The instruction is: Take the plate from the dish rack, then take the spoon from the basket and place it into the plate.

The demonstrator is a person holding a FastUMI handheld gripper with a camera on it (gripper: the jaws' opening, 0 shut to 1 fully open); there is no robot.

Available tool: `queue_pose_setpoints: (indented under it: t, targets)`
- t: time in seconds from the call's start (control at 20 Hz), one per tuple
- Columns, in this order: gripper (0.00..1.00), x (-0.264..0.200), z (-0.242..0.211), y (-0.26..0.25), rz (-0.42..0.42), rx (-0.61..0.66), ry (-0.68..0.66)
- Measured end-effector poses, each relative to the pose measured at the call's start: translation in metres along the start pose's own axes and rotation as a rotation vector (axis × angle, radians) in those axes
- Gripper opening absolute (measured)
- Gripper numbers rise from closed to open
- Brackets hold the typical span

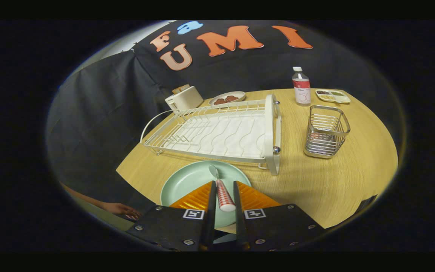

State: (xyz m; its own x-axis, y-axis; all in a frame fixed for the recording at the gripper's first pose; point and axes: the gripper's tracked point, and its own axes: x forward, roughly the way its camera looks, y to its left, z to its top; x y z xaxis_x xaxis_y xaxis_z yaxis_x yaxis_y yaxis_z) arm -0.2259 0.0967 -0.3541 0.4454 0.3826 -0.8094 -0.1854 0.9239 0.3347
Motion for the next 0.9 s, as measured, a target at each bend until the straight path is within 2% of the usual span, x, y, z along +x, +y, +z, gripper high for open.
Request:
queue_pose_setpoints:
  t: [0.2,0.4,0.5,0.9]
  targets:
    - [0.33,-0.005,0.007,-0.016,-0.058,0.009,-0.031]
    - [0.39,-0.021,0.035,-0.027,-0.095,0.017,-0.100]
    - [0.42,-0.035,0.057,-0.034,-0.120,0.011,-0.152]
    - [0.68,-0.108,0.178,-0.036,-0.199,-0.049,-0.453]
